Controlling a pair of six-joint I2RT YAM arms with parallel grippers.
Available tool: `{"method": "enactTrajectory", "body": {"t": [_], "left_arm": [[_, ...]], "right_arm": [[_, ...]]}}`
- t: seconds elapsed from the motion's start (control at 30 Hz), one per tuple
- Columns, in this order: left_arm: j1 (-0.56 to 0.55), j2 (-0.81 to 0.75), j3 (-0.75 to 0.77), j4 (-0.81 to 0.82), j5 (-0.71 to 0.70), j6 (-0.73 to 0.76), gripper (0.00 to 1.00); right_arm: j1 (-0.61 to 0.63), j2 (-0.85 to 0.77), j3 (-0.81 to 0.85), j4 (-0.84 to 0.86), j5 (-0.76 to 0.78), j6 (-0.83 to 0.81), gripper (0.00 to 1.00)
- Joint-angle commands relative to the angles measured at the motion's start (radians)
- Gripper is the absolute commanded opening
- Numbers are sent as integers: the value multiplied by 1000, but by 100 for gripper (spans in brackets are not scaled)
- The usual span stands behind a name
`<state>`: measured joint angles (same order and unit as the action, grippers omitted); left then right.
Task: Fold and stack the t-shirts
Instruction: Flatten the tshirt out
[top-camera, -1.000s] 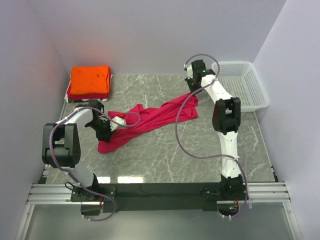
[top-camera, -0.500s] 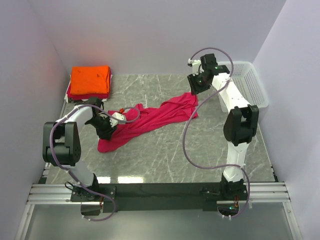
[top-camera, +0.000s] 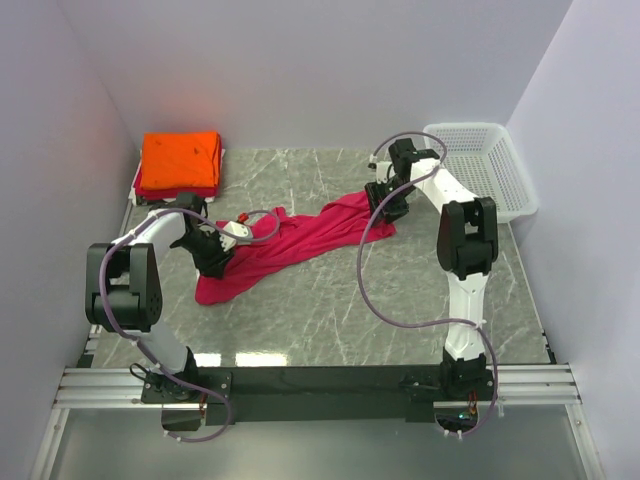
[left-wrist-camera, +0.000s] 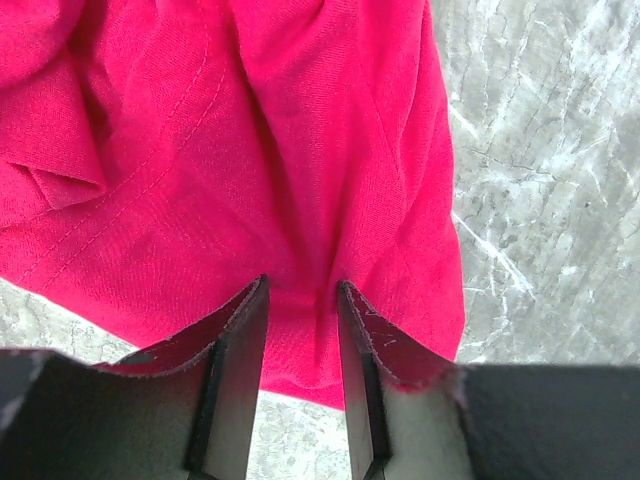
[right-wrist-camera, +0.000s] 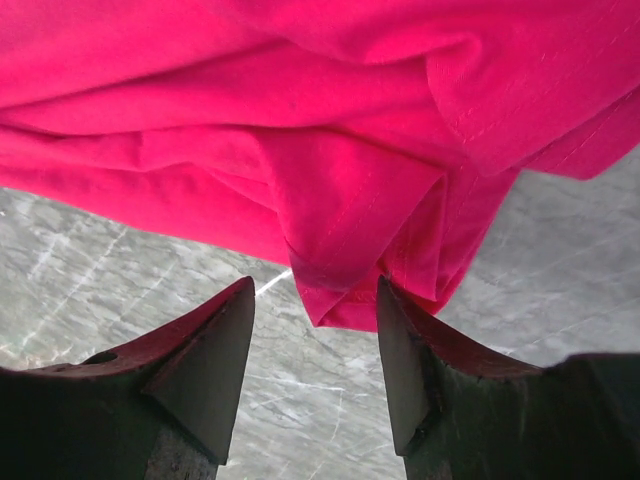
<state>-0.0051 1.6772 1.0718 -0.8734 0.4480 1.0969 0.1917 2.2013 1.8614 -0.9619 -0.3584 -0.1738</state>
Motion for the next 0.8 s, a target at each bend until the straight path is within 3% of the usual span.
{"method": "enactTrajectory", "body": {"t": [0.0,0.17,0.33,0.5,0.63,0.77], "left_arm": [[4,-11,10,17,40,-14,40],[4,-17,7,30,44,-31,42],[88,-28,68,-2,107,-63,45],[195,-71,123,-18,188,-117,45],[209,-94,116,25,201,-167,46],[209,-60,100,111,175,-278,46]], "right_arm": [[-8,-6,-4,14,13,34,59],[-9,17,1,-14,-92,34,54],[-21,-20,-11,-61,-142,8,1],[-80,-187,-123,-90,-154,-88,0],[-87,-345,-311,-126,-113,-190,0],[-87,-397,-476,-98,-47,-248,0]]}}
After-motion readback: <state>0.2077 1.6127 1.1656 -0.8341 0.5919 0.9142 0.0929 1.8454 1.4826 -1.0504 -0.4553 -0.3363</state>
